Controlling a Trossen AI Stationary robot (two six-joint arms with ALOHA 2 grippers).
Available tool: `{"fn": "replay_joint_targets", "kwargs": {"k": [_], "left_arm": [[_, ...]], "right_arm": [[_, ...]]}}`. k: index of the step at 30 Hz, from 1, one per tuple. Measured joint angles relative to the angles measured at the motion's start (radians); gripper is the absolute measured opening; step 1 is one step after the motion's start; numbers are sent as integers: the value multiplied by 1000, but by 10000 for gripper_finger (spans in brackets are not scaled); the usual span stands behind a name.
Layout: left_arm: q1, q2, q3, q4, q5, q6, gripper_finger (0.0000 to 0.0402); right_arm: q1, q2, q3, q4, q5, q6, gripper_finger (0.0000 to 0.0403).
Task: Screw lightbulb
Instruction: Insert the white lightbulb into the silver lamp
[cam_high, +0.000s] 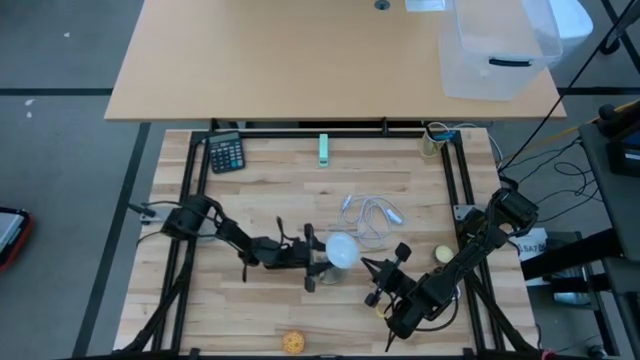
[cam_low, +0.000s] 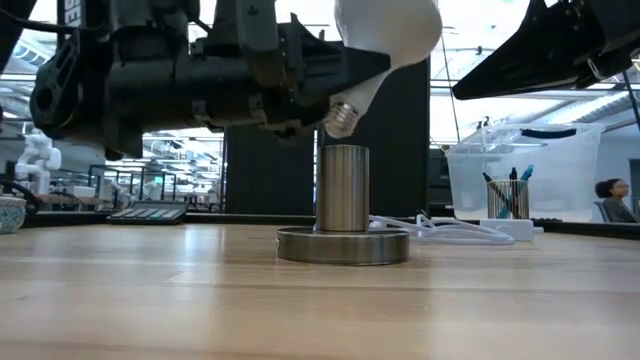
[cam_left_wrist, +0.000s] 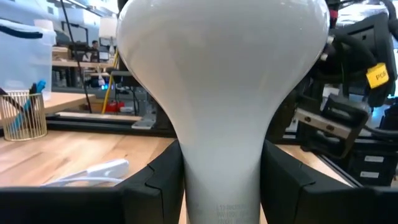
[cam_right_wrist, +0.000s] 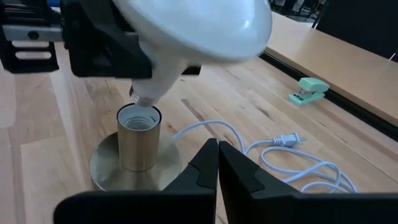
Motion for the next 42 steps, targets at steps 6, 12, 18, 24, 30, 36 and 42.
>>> {"fn": "replay_joint_targets", "kwargs": {"k": [6, 12, 18, 24, 30, 36, 42], "left_arm": [[-3, 2, 2, 1, 0, -1, 163], [-14, 2, 2, 1, 0, -3, 163], [-14, 12, 2, -1, -1, -3, 163], [-13, 19, 2, 1, -3, -1, 163], [-12, 19, 2, 2, -4, 1, 163], [-11, 19, 2, 2, -4, 0, 163], [-11, 19, 2, 1, -4, 0, 163]], "right_arm": [[-2, 0, 0, -1, 0, 18, 0], [-2, 0, 0, -6, 12, 15, 0], [-2, -7, 0, -13, 28, 15, 0], [-10, -27, 0, -33, 35, 15, 0], [-11, -43, 0, -41, 56, -9, 0], [-23, -71, 0, -40, 78, -29, 0], [-40, -112, 0, -45, 102, -87, 0]]}}
